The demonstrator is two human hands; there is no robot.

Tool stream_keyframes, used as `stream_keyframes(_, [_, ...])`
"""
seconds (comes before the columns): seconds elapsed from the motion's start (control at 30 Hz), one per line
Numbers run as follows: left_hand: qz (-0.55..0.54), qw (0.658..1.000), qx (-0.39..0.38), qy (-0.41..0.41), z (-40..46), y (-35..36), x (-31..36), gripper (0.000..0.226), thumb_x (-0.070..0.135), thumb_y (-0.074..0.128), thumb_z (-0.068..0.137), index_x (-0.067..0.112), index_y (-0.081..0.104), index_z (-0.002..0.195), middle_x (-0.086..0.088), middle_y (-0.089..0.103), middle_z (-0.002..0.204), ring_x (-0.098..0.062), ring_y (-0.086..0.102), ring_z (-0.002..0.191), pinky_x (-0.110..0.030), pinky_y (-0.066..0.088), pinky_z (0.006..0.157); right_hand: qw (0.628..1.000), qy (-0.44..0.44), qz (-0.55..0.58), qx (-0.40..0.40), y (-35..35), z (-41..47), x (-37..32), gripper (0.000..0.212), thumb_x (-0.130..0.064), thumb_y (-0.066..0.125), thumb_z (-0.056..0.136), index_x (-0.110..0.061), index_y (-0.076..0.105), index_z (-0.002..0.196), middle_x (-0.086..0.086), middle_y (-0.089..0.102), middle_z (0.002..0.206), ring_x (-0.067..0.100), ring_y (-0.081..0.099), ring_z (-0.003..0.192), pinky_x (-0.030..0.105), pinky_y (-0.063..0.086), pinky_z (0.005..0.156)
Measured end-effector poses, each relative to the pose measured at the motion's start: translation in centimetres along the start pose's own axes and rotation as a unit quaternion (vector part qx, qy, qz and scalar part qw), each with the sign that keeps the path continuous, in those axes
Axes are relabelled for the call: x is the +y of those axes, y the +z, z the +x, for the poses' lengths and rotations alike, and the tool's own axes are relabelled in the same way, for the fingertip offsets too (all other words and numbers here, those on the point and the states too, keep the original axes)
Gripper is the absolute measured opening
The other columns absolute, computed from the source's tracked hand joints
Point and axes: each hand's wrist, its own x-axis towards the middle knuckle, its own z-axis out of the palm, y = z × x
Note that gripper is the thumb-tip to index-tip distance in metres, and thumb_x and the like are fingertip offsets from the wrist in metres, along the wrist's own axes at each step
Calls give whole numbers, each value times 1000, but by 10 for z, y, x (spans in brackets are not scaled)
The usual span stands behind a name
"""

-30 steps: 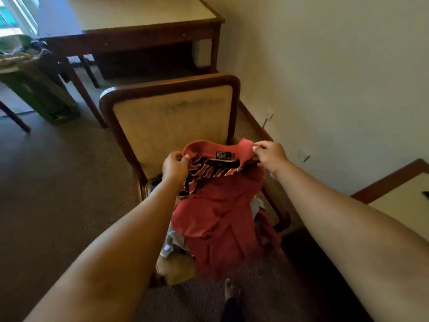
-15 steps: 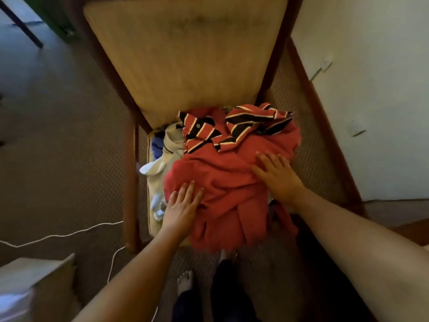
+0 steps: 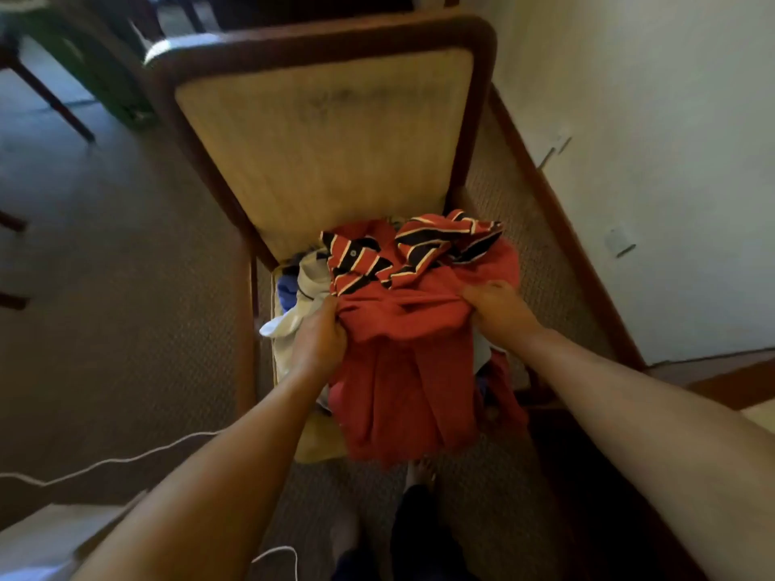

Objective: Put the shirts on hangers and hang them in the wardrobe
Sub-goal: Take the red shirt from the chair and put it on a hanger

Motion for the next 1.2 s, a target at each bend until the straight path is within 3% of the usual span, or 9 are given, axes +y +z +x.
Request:
stream_keyframes(0.17, [-27,995,49,87,-1,-59,68,31,24,42,85,16,59,110,-18,66,96,-38,60,91,-39,47,75,962,93,172,190,-93,-63,-42,24,-33,53,85,-16,65,96,-1,69,84,22,66,80,30,42,62])
stream_keyframes(0.37, [-144,959,3,244,-53,-100,177,28,40,54,90,17,70,96,2,72,86,-16,65,82,-35,51,74,897,258,218,286,-179,-203,-91,30,-43,53,95,-17,69,100,-3,67,87,14,62,85,27,43,72])
stream_keyframes(0.47, [-163,930,-100,313,-94,-102,233,21,31,60,93,22,69,77,10,63,66,-1,54,62,-19,43,59,852,329,293,282,-207,-299,-113,30,-42,52,96,-19,70,101,0,72,96,15,66,89,32,49,84])
stream_keyframes(0.53, [-200,908,-228,290,-123,-101,267,24,29,61,93,17,69,74,5,61,65,-5,53,62,-22,43,60,775,333,453,289,-219,-366,-125,14,-24,59,92,-15,66,100,7,71,96,21,67,87,32,51,80])
stream_keyframes(0.63, [-302,822,-433,213,-159,-102,313,27,15,56,95,10,75,77,-10,70,76,-19,64,67,-30,54,69,650,299,610,340,-237,-458,-141,49,4,53,64,-10,55,111,13,61,91,24,59,78,29,50,60])
stream_keyframes(0.73, [-312,768,-503,244,-191,-98,357,31,3,52,94,8,76,75,-11,72,75,-16,68,63,-26,58,62,666,323,532,411,-245,-525,-155,54,20,49,69,-10,54,113,12,60,96,23,58,85,32,48,70])
stream_keyframes(0.87, [-210,746,-541,326,-227,-70,399,12,7,65,83,8,71,92,-8,70,84,-15,65,74,-26,52,65,740,457,190,456,-235,-580,-151,31,6,62,84,-16,66,105,0,68,103,15,63,96,31,46,88])
stream_keyframes(1.03, [121,734,-375,553,-256,7,422,16,14,56,71,12,57,86,-6,58,85,-21,52,82,-29,35,61,665,567,53,483,-196,-615,-103,16,-4,63,88,-3,73,101,13,71,101,25,64,98,25,38,78])
stream_keyframes(1.2, [104,781,-289,543,-270,104,440,18,-4,46,84,5,62,85,-13,57,88,-31,56,87,-27,34,67,639,602,54,476,-158,-636,-39,16,-3,56,92,-3,72,97,15,72,96,30,65,96,29,40,75])
